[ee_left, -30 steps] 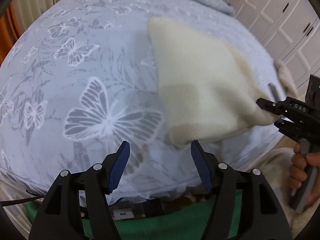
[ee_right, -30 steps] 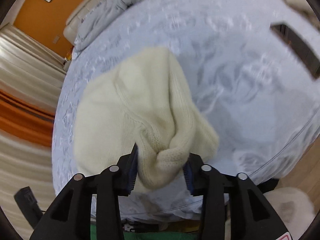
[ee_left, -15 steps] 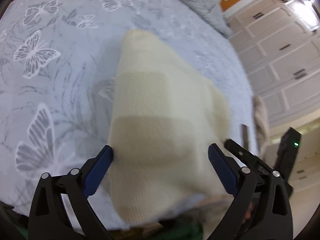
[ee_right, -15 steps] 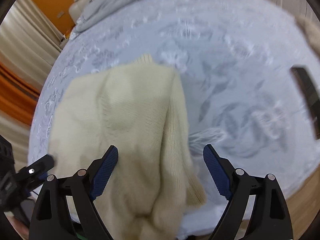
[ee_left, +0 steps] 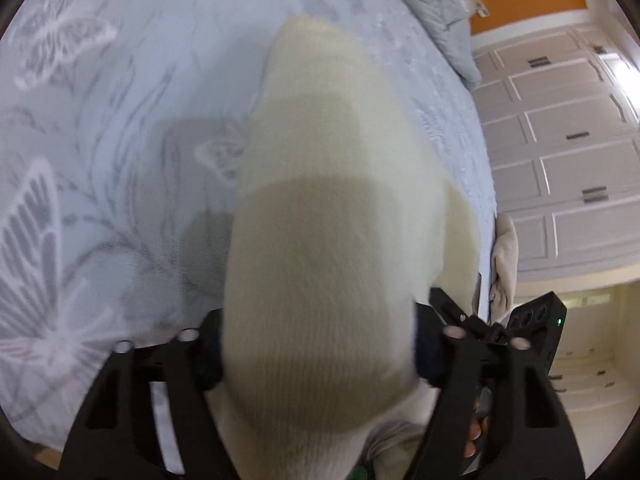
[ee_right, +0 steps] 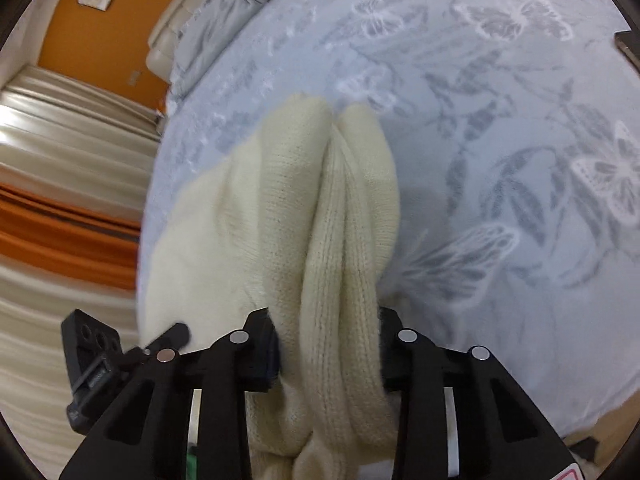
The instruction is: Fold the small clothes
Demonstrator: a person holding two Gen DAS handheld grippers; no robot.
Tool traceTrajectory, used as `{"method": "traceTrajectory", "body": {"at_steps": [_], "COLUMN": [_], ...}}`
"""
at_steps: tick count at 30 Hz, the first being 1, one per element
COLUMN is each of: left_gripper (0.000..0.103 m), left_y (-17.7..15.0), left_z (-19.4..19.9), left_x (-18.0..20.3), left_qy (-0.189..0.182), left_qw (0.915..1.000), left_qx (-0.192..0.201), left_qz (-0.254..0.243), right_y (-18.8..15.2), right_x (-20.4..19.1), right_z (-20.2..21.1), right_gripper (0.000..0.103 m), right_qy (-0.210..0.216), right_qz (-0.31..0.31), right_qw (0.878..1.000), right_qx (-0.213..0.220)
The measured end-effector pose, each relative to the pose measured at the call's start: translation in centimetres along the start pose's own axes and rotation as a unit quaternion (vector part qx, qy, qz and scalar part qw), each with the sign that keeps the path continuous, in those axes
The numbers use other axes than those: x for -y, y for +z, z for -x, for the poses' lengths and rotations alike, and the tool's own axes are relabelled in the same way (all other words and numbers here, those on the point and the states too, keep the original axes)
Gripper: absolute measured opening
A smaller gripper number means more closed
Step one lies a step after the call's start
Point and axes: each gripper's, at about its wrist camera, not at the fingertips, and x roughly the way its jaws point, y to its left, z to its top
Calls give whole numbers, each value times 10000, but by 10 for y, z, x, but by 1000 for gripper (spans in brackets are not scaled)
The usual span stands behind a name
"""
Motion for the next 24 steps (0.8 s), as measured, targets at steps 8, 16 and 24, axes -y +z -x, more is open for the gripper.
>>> {"method": "traceTrajectory", "body": {"at_steps": [8, 16, 24], "left_gripper": [64, 64, 56], "left_y": [-36, -47, -34], "left_z": [60, 48, 139], "left_x": [-23, -45, 28], "left_qy": [71, 268, 8], "left_qw": [9997, 9993, 9948], "left_qx": [-208, -186, 598], "left_qz": [57, 190, -823], "right_y": [-67, -75, -70], "right_x": [-15, -29, -118], "right_z": [3, 3, 97], "right_gripper": [38, 32, 31], "right_qy": [92, -390, -68], "right_qz": [-31, -53, 785], "right_qw": [9980, 9983, 9945], "right_qx": [-617, -432, 693]}}
